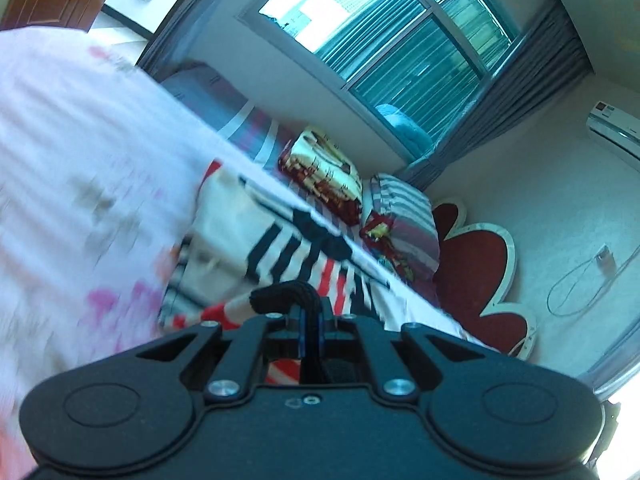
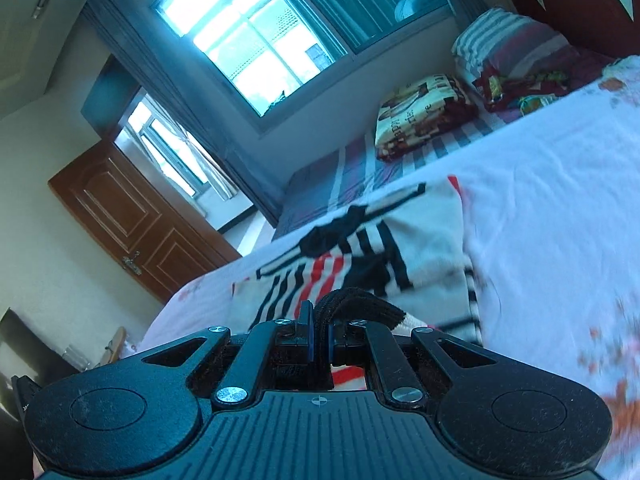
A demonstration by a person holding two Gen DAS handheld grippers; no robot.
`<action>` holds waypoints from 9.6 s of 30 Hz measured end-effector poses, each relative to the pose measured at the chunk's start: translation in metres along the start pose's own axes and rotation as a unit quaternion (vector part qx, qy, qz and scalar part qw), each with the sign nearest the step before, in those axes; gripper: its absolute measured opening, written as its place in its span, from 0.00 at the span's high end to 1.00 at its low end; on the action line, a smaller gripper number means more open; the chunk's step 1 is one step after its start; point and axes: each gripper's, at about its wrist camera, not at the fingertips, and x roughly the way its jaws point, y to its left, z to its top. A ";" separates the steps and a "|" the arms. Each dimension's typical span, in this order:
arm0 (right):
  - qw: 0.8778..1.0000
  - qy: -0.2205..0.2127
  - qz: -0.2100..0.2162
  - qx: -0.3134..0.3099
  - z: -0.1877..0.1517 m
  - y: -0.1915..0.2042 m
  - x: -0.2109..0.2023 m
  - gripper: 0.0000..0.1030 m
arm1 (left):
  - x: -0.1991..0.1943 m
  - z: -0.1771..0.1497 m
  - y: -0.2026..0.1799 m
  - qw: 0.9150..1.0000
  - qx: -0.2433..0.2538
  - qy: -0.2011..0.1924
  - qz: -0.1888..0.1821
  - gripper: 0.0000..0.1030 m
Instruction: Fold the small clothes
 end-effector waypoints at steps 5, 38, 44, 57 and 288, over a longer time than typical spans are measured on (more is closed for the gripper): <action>0.999 0.011 -0.020 0.024 0.048 -0.021 0.070 0.95 | 0.068 0.046 0.002 1.000 0.010 0.019 0.004 0.96; 0.966 0.075 -0.155 -0.192 0.068 -0.080 0.303 0.71 | 0.298 0.094 0.035 0.962 0.229 0.094 0.118 0.72; 0.961 0.014 -0.170 -0.219 0.062 -0.075 0.296 0.95 | 0.279 0.096 0.028 0.966 0.223 0.037 0.123 0.96; 0.961 0.034 -0.216 -0.168 0.073 -0.104 0.320 0.94 | 0.316 0.095 0.029 0.946 0.257 0.047 0.193 0.90; 0.979 0.081 -0.057 -0.177 0.021 -0.054 0.211 0.75 | 0.281 0.006 -0.058 0.990 0.097 0.086 0.056 0.41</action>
